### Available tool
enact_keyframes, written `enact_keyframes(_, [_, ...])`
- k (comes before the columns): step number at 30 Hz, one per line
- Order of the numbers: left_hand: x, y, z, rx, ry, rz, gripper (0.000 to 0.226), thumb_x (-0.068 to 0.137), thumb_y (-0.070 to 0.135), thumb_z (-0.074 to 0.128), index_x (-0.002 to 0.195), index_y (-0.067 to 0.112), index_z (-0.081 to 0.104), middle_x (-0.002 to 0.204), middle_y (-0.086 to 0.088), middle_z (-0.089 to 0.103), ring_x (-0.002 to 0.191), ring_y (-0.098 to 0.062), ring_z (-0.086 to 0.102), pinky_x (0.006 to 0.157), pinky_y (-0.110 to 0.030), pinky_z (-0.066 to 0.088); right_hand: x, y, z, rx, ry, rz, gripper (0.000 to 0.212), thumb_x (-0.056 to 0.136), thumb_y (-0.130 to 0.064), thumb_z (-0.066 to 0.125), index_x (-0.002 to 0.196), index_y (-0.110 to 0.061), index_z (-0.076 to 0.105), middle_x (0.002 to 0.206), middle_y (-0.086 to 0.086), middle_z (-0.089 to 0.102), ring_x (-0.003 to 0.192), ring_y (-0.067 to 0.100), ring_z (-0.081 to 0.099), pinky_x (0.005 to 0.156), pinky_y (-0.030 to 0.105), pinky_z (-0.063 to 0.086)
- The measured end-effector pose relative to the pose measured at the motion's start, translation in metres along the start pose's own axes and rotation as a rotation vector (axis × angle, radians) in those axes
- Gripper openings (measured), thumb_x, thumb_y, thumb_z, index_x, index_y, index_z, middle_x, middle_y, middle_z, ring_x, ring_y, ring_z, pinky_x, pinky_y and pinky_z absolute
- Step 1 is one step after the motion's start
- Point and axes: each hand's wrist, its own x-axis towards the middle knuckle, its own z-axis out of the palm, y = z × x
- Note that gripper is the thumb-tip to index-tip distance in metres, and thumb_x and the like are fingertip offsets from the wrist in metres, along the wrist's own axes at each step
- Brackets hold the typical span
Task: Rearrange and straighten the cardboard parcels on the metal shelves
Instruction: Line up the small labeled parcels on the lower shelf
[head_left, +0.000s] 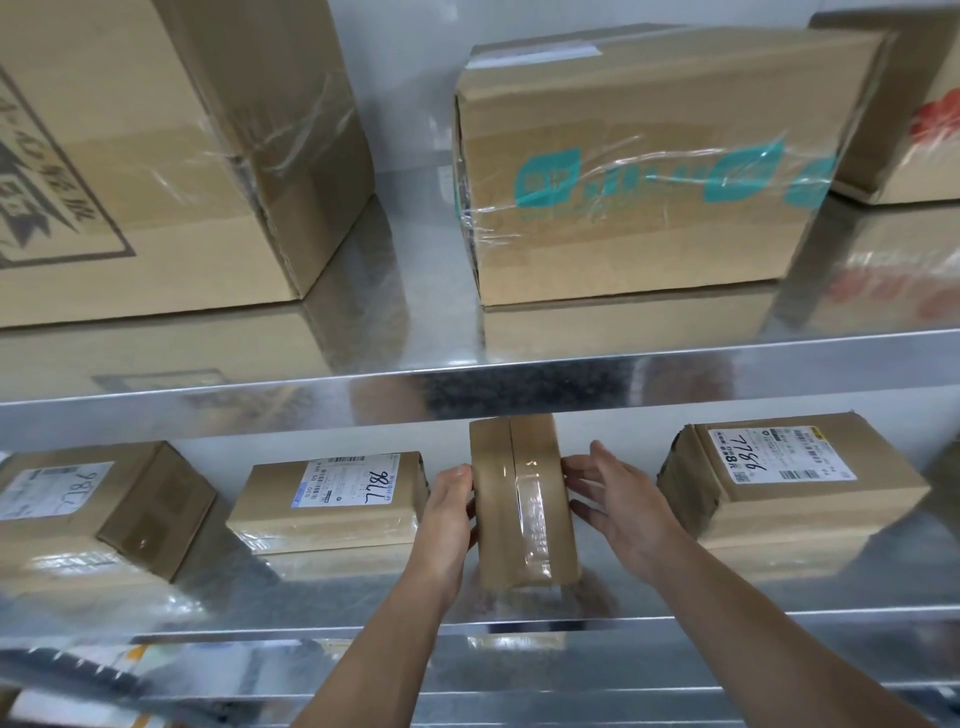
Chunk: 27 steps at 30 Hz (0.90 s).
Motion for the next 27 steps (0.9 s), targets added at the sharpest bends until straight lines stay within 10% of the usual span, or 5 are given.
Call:
enact_keyframes(20, [-0.005, 0.009, 0.0, 0.039, -0.01, 0.119, 0.037, 0.11, 0.043, 0.029, 0.116, 0.036, 0.065, 0.118, 0.009, 0.068, 0.119, -0.011, 0.058, 0.109, -0.046, 0.045, -0.012, -0.009, 0.007, 0.133, 0.048, 0.034, 0.048, 0.105, -0.047, 0.047, 0.083, -0.006, 0.058, 0.104, 0.02, 0.07, 0.108, 0.033, 0.066, 0.099, 0.051, 0.053])
enact_keyframes(27, [-0.006, 0.013, -0.001, 0.186, -0.013, 0.184, 0.037, 0.108, 0.044, 0.033, 0.121, 0.042, 0.067, 0.131, 0.014, 0.06, 0.121, -0.003, 0.052, 0.087, -0.022, 0.038, -0.015, -0.01, 0.008, 0.157, 0.009, 0.094, 0.038, 0.103, -0.039, 0.056, 0.131, -0.014, 0.055, 0.119, 0.015, 0.061, 0.11, 0.034, 0.061, 0.1, 0.058, 0.052])
